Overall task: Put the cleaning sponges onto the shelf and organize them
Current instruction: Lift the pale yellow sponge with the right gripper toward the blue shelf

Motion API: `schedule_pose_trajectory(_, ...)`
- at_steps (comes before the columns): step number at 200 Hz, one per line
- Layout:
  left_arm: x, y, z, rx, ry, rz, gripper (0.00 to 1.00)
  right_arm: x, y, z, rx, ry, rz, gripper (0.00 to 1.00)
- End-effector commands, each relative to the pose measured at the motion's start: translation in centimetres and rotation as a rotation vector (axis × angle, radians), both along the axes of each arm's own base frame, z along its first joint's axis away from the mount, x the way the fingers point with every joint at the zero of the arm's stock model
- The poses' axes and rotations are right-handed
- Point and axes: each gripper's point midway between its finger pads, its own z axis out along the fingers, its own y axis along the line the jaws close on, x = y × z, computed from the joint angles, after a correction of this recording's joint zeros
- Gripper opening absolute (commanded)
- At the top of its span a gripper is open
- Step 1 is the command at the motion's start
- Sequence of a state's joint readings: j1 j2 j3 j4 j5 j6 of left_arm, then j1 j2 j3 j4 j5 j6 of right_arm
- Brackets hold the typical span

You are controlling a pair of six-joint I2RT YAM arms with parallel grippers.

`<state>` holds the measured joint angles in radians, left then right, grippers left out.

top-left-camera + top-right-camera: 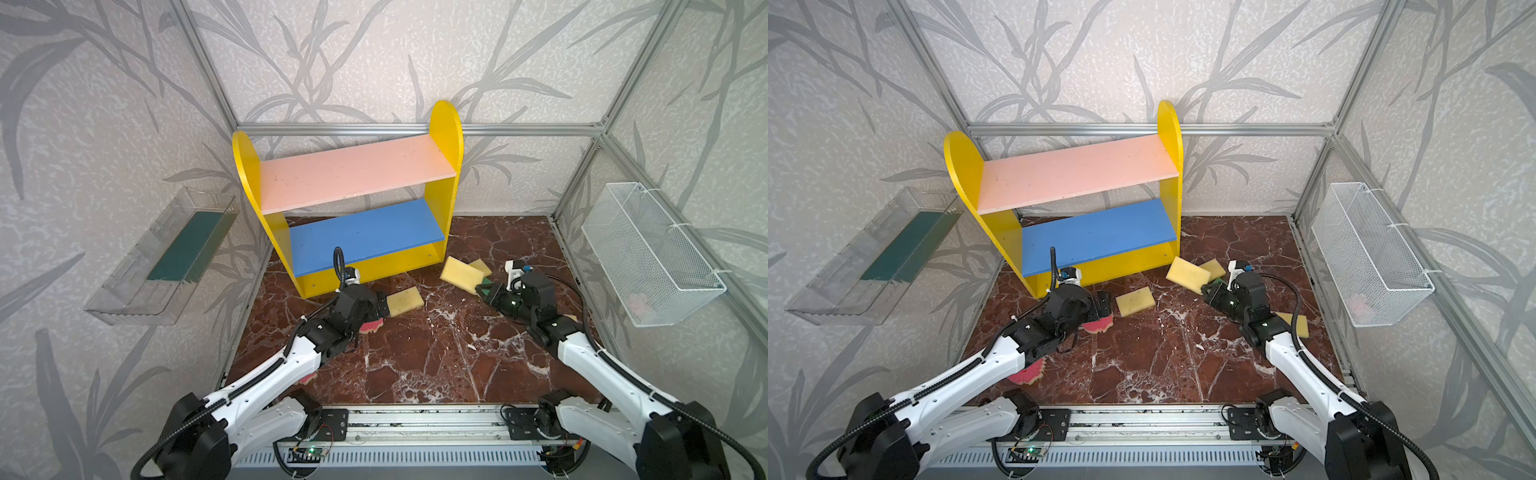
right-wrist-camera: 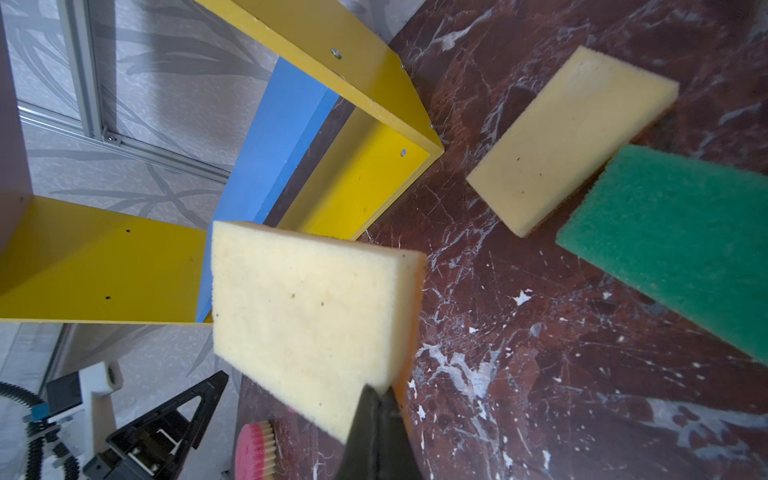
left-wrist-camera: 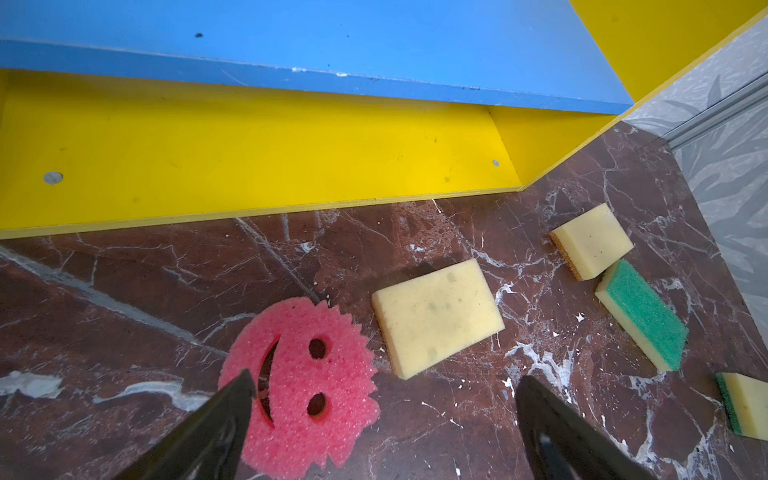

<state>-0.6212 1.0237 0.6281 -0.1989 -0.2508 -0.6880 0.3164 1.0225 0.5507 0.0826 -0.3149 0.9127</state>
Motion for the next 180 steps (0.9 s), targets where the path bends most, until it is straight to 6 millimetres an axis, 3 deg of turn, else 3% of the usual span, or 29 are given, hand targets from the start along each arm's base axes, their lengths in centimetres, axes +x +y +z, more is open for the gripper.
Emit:
schedule_pose_trajectory(1, -0.6, 1.2, -1.0, 0.007, 0.021, 0.049, 1.0, 0.1, 0.4, 1.1, 0.104, 0.019, -0.041, 0.0)
schedule_pose_trajectory(42, -1.0, 1.3, -2.0, -0.002, 0.032, 0.048, 0.99, 2.7, 1.7, 3.8, 0.187, 0.003, -0.098, 0.0)
schedule_pose_trajectory(69, -1.3, 1.6, -2.1, 0.001, 0.03, 0.054, 1.0, 4.6, 2.8, 4.5, 0.192, -0.014, -0.149, 0.0)
schedule_pose_trajectory(128, -1.9, 2.2, -1.1, -0.022, -0.017, 0.059, 1.0, 8.6, 5.6, 4.1, 0.264, -0.017, -0.266, 0.0)
schedule_pose_trajectory(180, -1.9, 1.9, -1.3, -0.026, -0.01, 0.041, 1.0, 11.3, 8.4, 3.9, 0.313, -0.026, -0.319, 0.0)
